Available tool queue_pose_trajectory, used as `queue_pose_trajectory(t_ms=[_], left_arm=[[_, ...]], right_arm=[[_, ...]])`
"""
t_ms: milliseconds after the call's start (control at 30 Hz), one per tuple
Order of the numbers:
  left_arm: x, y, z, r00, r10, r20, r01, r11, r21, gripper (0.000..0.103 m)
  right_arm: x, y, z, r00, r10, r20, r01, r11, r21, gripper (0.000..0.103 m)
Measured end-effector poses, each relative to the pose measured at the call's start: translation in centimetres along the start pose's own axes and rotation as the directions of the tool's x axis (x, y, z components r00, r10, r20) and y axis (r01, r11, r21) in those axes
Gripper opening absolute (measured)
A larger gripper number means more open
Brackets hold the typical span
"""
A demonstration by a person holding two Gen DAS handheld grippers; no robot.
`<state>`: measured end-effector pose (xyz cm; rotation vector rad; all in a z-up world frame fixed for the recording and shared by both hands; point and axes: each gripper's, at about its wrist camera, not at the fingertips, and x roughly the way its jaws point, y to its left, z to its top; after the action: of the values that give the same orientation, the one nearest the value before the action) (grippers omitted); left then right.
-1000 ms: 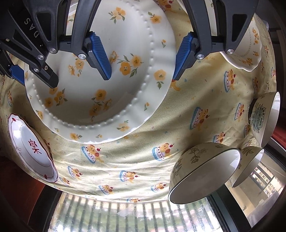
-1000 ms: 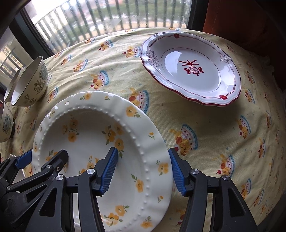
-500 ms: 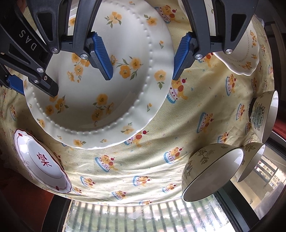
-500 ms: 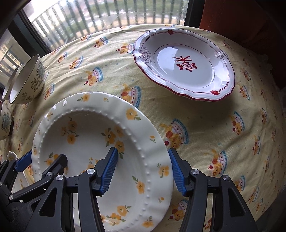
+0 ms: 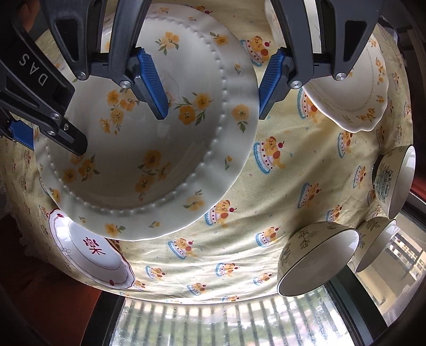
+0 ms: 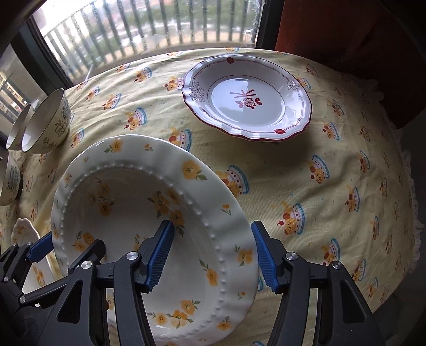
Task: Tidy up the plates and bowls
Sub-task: 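Lift the beaded-rim plate and carry it over the wavy-rimmed plate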
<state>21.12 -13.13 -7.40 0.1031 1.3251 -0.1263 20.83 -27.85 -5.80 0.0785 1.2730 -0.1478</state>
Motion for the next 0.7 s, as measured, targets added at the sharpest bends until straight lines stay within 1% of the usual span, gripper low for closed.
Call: queue_pose_trajectory(t_ms=[333,500,700], left_arm=[[-2.2,3.6,-1.3,0.999,-0.012,0.037,0.013,0.999,-0.038,0.067],[-3.2,5.9,-2.1,0.999,-0.021,0.049,0.024,0.997,-0.070,0.067],[-4.0,9.1,-3.3,0.998,-0.037,0.055,0.043,0.994,-0.104,0.067]], right_arm=[[-2.7,3.1,-0.7,0.999,-0.002,0.038,0.003,1.000,-0.024,0.063],[-3.9,5.5,-0.8,0.998,-0.005,0.058,0.008,0.998,-0.059,0.063],[-5.0,8.8,-1.4,0.998,-0.014,0.062,0.020,0.995,-0.094,0.063]])
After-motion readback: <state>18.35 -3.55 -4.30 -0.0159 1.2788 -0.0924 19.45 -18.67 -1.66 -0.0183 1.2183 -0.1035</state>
